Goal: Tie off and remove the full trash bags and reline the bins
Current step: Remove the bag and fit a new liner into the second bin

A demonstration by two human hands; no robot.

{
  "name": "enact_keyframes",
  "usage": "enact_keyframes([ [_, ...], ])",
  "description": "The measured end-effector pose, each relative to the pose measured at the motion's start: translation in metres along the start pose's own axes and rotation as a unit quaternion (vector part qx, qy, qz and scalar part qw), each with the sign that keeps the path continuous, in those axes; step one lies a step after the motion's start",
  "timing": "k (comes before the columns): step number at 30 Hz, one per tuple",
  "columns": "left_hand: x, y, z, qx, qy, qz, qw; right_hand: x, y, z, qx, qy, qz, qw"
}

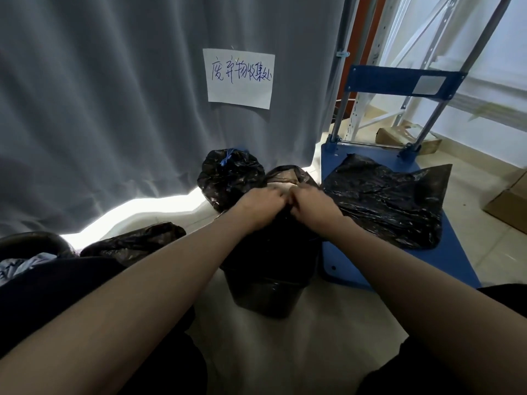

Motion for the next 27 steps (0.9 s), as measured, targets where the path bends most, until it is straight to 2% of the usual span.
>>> enact_keyframes([
  [3,-0.017,-0.010,-0.005,0.076,-0.049,0.007,0.996,-0.020,0.014,-0.004,-0.032,-0.053,-0.021,0.998],
  [10,-0.034,-0.033,-0.010,0.127,-0.041,0.035,0.990,-0.033,0.038,-0.004,-0.131,-0.038,-0.023,0.990],
  [22,-0.042,-0.042,-0.016,0.176,-0.098,0.005,0.979,-0.032,0.045,-0.010,-0.157,-0.113,-0.068,0.979],
  [27,-0.044,-0.046,-0.019,0.198,-0.125,-0.010,0.972,-0.024,0.048,-0.014,-0.156,-0.176,-0.103,0.966],
])
Point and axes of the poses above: each hand's wrist, its own z-axis towards the middle knuckle, its own x-axis out of the back of the hand, y = z × x, the point moved 2 cm from there along z, towards the middle knuckle, and after that the axes turned 3 degrees about y, right-handed, at the moved point
